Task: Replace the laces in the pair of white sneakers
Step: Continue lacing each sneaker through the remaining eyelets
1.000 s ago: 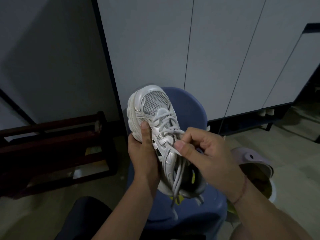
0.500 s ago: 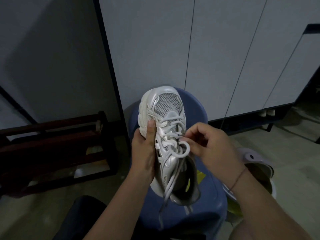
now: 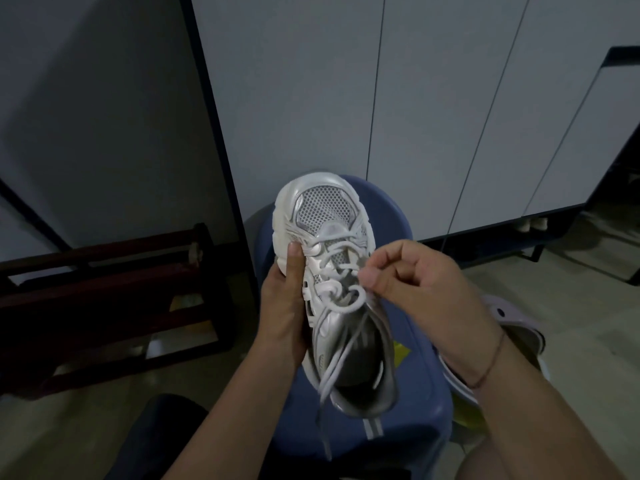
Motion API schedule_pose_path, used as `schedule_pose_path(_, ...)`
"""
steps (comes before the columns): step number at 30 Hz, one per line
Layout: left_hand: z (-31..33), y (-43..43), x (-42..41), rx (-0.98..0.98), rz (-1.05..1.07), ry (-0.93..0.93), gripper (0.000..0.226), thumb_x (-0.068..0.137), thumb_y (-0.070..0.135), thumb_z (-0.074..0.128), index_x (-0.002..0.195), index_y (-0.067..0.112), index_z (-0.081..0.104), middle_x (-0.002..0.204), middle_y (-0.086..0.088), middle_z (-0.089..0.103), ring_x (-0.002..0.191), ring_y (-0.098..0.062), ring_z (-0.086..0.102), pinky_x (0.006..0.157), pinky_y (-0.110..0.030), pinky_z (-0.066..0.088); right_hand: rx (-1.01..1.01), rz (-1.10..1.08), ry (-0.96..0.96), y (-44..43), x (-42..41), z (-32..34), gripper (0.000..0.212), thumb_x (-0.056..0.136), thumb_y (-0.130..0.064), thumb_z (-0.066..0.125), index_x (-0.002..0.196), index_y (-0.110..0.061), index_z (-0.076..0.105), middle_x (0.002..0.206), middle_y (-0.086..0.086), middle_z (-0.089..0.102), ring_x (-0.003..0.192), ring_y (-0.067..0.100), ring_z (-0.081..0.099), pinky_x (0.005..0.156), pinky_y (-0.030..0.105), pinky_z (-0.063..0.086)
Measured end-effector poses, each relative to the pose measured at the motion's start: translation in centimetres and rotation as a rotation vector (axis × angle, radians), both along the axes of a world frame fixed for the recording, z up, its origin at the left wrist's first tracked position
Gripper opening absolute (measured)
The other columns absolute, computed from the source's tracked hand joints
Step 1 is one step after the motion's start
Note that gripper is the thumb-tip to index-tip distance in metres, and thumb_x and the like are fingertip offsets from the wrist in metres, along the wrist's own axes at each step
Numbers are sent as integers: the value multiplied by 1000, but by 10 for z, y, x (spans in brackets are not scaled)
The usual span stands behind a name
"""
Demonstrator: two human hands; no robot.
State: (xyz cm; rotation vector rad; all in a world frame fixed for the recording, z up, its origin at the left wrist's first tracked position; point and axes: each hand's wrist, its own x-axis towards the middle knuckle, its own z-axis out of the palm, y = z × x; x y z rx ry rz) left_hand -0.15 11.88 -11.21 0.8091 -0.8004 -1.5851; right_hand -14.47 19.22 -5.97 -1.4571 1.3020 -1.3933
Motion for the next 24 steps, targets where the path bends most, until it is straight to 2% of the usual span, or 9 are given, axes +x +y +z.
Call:
schedule_pose_path(4,0,4,-1,-126,8,-108,66,80,51,59,127,5,59,116,-18,70,108,-36,66,96,-51,52,-32,-83,159,0,-6,-4,17,73,-30,75,69,-17,66,65,16,66,61,36,60,64,42,53)
schedule_pose_path(5,0,5,-1,-127,8,-116,67,80,53,61,127,5,59,116,-18,70,108,-36,66,97,-52,51,-40,-88,173,0,-8,-3,15,75,-30,74,69,-17,66,66,12,68,66,35,63,66,42,54)
schedule_pose_path(7,2,5,-2,-96,23,-103,72,76,56,66,128,7,59,116,-17,70,109,-36,66,97,-52,51,-45,-60,166,0,-9,-2,20,76,-35,66,71,-16,66,67,2,70,65,20,65,65,29,55)
schedule_pose_path(10,4,5,-3,2,-3,-19,76,68,55,63,129,8,59,118,-17,69,109,-35,66,93,-49,55,-7,56,-37,-1,-8,-3,21,79,-33,57,68,-17,63,58,-8,58,54,4,49,56,13,42)
schedule_pose_path(13,2,2,-2,80,-39,-6,89,61,65,71,132,13,58,123,-19,66,111,-38,65,97,-55,50,24,186,-429,-1,-10,-3,20,79,-31,61,66,-14,62,62,-2,49,53,7,34,53,14,36)
schedule_pose_path(16,1,0,-1,111,-56,-15,106,47,74,78,132,15,58,125,-16,66,115,-39,63,102,-57,45,11,394,-761,-2,-12,-4,15,82,-26,64,75,-14,64,69,-2,50,56,6,37,53,16,37)
schedule_pose_path(19,1,-2,-1,71,-22,-38,100,48,74,73,127,14,60,121,-14,68,113,-37,64,101,-56,47,46,400,-908,-6,-11,-7,20,89,-25,54,75,-15,62,73,-2,50,55,6,40,51,17,36)
schedule_pose_path(21,2,-1,0,41,2,10,86,57,65,73,125,14,63,117,-15,70,109,-35,67,96,-53,51,94,222,-798,-6,-10,-6,25,89,-23,50,70,-16,64,71,1,46,53,7,38,47,17,34)
schedule_pose_path(24,3,2,2,-105,170,-101,61,73,54,62,115,10,64,106,-9,74,99,-26,71,81,-36,59,38,-186,-239,-3,-10,-4,23,86,-26,60,65,-17,65,58,-5,48,50,5,38,48,16,35)
